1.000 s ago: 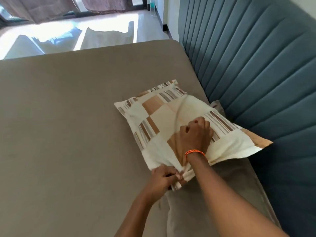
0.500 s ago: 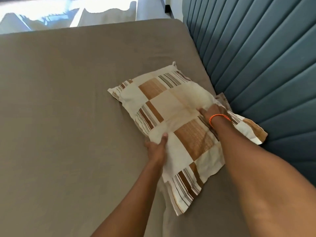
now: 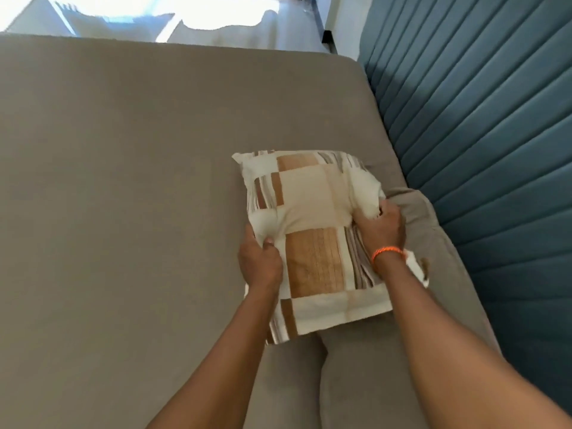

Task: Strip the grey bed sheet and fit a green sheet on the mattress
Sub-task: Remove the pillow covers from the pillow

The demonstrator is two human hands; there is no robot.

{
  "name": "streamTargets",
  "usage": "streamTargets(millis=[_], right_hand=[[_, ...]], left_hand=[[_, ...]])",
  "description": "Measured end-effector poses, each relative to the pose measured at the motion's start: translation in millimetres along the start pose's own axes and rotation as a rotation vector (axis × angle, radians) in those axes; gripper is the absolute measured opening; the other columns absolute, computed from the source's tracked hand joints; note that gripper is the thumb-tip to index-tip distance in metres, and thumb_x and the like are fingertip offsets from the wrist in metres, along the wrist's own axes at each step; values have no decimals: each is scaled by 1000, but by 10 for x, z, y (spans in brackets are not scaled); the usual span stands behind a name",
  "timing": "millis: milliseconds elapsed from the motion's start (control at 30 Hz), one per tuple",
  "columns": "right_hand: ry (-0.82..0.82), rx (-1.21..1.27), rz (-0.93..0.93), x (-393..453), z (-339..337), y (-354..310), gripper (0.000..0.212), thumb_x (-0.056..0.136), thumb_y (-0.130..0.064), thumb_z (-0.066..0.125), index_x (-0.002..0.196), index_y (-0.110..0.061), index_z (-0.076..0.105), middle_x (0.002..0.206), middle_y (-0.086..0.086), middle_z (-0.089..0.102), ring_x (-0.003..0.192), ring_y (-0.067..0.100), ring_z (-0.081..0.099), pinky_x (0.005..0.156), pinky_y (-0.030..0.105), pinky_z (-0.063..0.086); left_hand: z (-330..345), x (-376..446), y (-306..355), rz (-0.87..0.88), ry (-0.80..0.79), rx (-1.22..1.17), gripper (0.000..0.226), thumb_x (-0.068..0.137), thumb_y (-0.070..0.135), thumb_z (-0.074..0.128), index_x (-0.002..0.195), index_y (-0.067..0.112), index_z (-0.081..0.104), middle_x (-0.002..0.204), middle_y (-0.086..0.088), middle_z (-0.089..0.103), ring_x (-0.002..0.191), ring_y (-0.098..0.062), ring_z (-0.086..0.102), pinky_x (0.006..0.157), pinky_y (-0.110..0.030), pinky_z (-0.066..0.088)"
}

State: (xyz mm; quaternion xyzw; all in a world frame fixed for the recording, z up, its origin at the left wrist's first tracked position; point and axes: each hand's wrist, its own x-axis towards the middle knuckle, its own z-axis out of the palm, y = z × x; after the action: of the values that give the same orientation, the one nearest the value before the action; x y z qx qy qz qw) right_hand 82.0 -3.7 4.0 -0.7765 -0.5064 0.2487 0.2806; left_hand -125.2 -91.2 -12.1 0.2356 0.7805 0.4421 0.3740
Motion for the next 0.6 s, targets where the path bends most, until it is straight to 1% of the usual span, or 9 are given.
streamTargets(millis=[33, 100, 167, 233, 300, 367, 433, 533, 600], right_hand=[[39, -1, -27, -265, 93, -134, 40, 72, -54, 70, 82, -15, 60, 77, 5, 64, 73, 33, 62, 65, 46, 56], [131, -3, -61, -746, 288, -421, 32, 82, -47, 68, 82, -15, 62, 73, 6, 63, 71, 34, 61, 62, 44, 54], [213, 32, -104, -1260, 517, -832, 24, 89, -33, 72, 77, -13, 64, 68, 6, 59, 66, 34, 59, 59, 36, 44], [276, 74, -124, -1730, 769, -1239, 23, 90, -25, 73, 77, -8, 66, 67, 13, 61, 63, 32, 55, 60, 33, 37], [314, 90, -137, -2165, 1112, -1645, 22, 90, -23, 71, 79, -4, 68, 71, 19, 65, 62, 27, 51, 61, 31, 34], [317, 145, -168, -2564, 1519, -2081, 29, 90, -30, 65, 80, -3, 67, 73, 20, 65, 63, 30, 54, 60, 32, 35], [294, 171, -182, -2883, 1855, -2421, 36, 92, -37, 59, 80, -4, 65, 73, 19, 65, 64, 34, 58, 57, 33, 41], [255, 180, -235, -3390, 2521, -3047, 31, 96, -30, 66, 84, -1, 66, 78, 22, 66, 65, 36, 60, 55, 36, 46], [208, 183, -285, -3654, 2925, -3440, 27, 97, -25, 69, 92, 2, 68, 86, 25, 68, 72, 38, 64, 58, 38, 50]], left_hand=[[-260, 83, 25, 21, -9, 5, 44, 102, 12, 59, 145, 21, 55, 132, -2, 67, 122, -28, 64, 106, -51, 54], [-779, 220, 34, 42, -27, -13, 45, 102, 11, 59, 145, 24, 57, 131, 0, 68, 122, -26, 64, 105, -51, 55], [-1380, 358, 16, 33, -23, -32, 48, 99, 16, 58, 146, 28, 56, 132, 2, 67, 123, -25, 63, 107, -52, 53], [-1987, 505, -25, 46, -10, -16, 54, 91, 25, 53, 144, 35, 54, 129, 5, 66, 122, -24, 61, 109, -53, 50], [-2665, 714, -28, 48, -7, 27, 55, 92, 27, 51, 146, 37, 51, 130, 4, 61, 126, -24, 54, 114, -53, 43], [-3370, 938, 3, 64, -6, 48, 54, 98, 25, 54, 151, 34, 45, 136, 0, 53, 128, -24, 46, 116, -50, 40], [-3922, 1101, 39, 135, -13, -4, 51, 100, 27, 55, 150, 31, 46, 134, 1, 57, 125, -21, 54, 109, -48, 50], [-4870, 1488, -14, 197, 92, -35, 33, 101, 19, 58, 133, 27, 57, 115, 8, 66, 106, -12, 65, 94, -43, 61], [-5352, 1747, -35, 192, 195, -23, 24, 99, 30, 55, 122, 32, 58, 107, 10, 65, 102, -14, 64, 94, -48, 60]])
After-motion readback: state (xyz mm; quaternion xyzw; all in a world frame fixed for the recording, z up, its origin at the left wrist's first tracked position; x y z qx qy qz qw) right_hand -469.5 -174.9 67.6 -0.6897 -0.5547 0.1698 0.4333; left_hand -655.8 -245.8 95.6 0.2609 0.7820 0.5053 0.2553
